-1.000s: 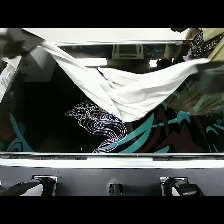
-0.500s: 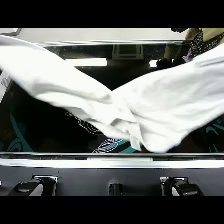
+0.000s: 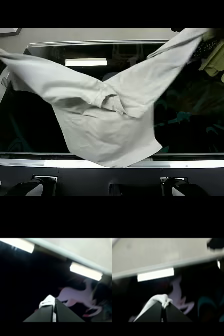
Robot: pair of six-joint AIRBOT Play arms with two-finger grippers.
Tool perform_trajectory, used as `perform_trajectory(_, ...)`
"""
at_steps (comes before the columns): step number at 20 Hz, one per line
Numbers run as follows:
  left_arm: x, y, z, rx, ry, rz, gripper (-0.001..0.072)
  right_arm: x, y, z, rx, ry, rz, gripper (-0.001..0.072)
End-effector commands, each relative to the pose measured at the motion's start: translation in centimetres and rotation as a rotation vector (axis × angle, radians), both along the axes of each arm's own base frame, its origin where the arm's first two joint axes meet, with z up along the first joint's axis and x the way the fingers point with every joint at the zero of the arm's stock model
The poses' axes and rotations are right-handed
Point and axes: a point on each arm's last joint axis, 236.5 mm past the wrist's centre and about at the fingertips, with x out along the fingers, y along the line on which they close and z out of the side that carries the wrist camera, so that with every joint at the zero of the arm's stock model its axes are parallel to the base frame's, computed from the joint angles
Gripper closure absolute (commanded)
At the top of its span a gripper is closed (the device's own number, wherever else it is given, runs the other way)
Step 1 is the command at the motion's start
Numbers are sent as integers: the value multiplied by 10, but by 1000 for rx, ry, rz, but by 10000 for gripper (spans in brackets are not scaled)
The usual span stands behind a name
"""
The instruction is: Fold the clothes and pants, and hang the long-sleeved shirts on hangers.
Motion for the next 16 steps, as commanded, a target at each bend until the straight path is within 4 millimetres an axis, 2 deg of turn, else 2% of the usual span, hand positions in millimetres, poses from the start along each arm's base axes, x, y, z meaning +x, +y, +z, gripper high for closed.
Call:
perform_trajectory(1,58,4,-128,13,299,2,690,78,41,-174,117,427,67,678)
perform_trajectory(3,83,4,-201,9,452,0,690,98,68,-259,215,617,112,673)
perform_trajectory(5,96,4,-265,6,581,-1,690,105,95,-321,334,754,147,660)
perform_trajectory(6,99,4,-293,1,636,3,690,105,105,-344,378,807,158,619)
perform_trajectory(8,100,2,-331,-13,713,6,689,101,119,-378,425,888,170,616)
perform_trajectory(10,100,0,-349,-19,749,3,689,99,125,-388,414,900,203,598)
perform_trajectory(12,100,0,-351,-16,753,-1,689,95,125,-383,385,896,243,381)
perform_trajectory(14,98,0,-349,-4,756,-17,689,80,110,-367,310,895,329,295)
perform_trajectory(16,92,1,-349,9,778,-36,688,54,80,-345,175,902,452,276)
